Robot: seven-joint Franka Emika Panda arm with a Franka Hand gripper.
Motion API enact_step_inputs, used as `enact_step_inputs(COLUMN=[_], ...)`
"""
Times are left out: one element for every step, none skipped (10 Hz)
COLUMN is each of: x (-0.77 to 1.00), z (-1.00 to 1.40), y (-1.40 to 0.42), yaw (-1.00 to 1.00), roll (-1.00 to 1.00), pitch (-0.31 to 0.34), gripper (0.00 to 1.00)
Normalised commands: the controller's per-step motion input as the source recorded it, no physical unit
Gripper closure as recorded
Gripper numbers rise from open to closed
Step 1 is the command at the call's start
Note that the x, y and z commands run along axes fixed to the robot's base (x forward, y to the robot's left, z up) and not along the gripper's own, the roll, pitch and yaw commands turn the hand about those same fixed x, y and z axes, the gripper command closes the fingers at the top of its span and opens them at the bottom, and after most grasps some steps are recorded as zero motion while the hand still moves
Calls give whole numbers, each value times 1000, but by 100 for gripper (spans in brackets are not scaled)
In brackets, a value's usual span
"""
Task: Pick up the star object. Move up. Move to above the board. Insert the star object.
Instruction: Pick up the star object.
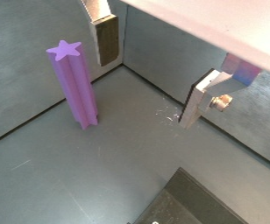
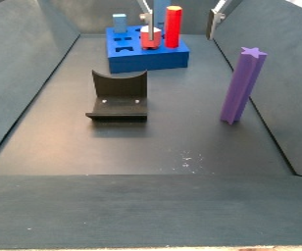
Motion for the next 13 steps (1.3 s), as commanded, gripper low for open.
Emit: enact_step_inputs(x=[-60, -554, -1000, -1000, -1000, -1000, -1000, -1000, -1000, -1000, -1000, -1000, -1000], z=[0, 0, 0, 3, 11, 0, 0, 0, 0, 0, 0, 0, 0], y=[-20, 0, -40, -20, -23, -3, 0, 0, 0, 0, 0, 0, 0], yaw=[0, 123, 60, 0, 0, 0, 0, 0, 0, 0, 0, 0, 0], roll=[0, 0, 0, 0, 0, 0, 47, 63, 70, 114, 134, 126, 127], pitch=[-19, -103, -181, -164, -156, -160, -111, -107, -97, -71, -74, -106, -130], gripper=[0, 0, 0, 0, 0, 0, 0, 0, 0, 0, 0, 0, 0])
